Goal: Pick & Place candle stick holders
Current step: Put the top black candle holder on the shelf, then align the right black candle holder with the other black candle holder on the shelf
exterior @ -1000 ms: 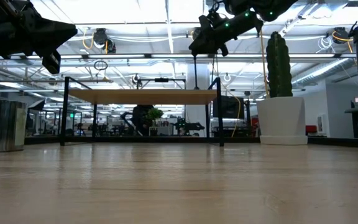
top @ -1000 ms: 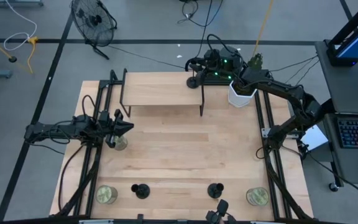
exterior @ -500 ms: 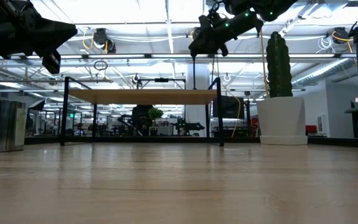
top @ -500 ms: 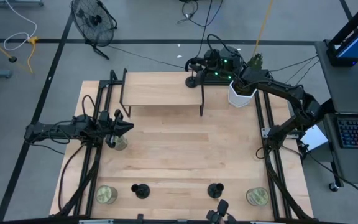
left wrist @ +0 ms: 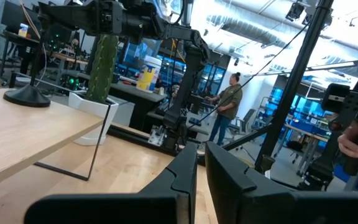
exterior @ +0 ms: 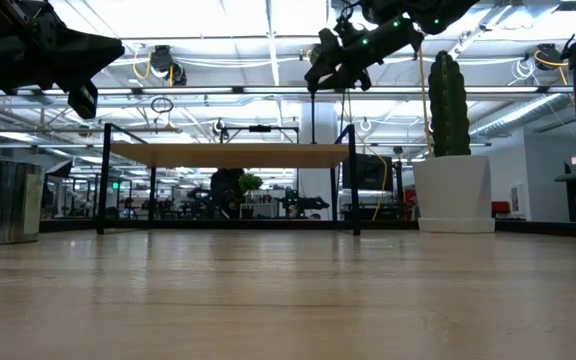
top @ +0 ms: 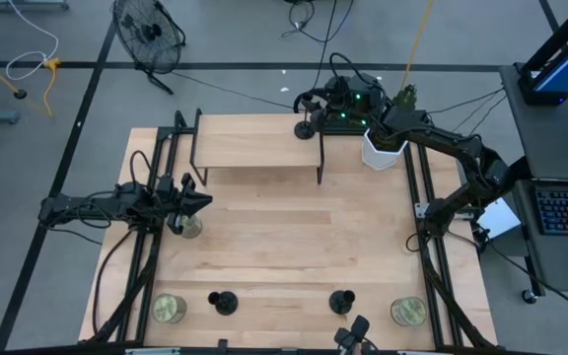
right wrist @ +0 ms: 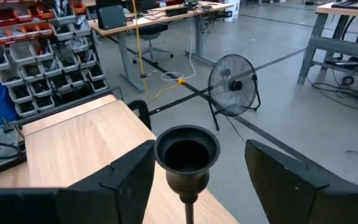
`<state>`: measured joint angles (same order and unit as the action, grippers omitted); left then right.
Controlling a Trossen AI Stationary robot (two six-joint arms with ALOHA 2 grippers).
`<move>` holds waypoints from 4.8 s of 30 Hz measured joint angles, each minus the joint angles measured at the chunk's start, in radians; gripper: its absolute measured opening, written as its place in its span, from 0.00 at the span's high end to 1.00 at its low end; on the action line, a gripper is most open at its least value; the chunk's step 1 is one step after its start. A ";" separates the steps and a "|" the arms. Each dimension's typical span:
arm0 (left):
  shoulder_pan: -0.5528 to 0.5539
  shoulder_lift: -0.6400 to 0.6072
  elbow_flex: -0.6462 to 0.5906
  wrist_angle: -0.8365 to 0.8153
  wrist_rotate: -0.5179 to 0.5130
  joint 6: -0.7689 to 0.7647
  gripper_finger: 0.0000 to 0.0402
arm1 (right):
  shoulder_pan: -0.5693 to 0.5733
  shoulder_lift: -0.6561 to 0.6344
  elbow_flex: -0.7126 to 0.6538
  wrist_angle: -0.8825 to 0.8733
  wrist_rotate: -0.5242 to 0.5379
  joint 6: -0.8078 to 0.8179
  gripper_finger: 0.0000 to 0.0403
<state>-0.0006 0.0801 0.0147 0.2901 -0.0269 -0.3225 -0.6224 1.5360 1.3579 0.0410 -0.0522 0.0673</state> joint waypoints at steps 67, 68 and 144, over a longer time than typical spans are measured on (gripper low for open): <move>0.000 0.000 0.000 -0.002 0.001 0.261 0.91 | 0.346 -0.515 -0.008 -0.720 -0.548 0.140 0.35; 0.000 0.000 0.000 -0.002 0.001 0.261 0.91 | 0.346 -0.515 -0.015 -0.714 -0.548 0.140 0.35; 0.000 0.000 0.000 0.000 0.000 0.239 0.91 | 1.690 -0.386 -0.407 -0.428 0.776 0.674 0.35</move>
<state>-0.0006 0.0801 0.0147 0.2897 -0.0265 -0.0838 1.0676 1.1496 0.9508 -0.3867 0.7238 0.7418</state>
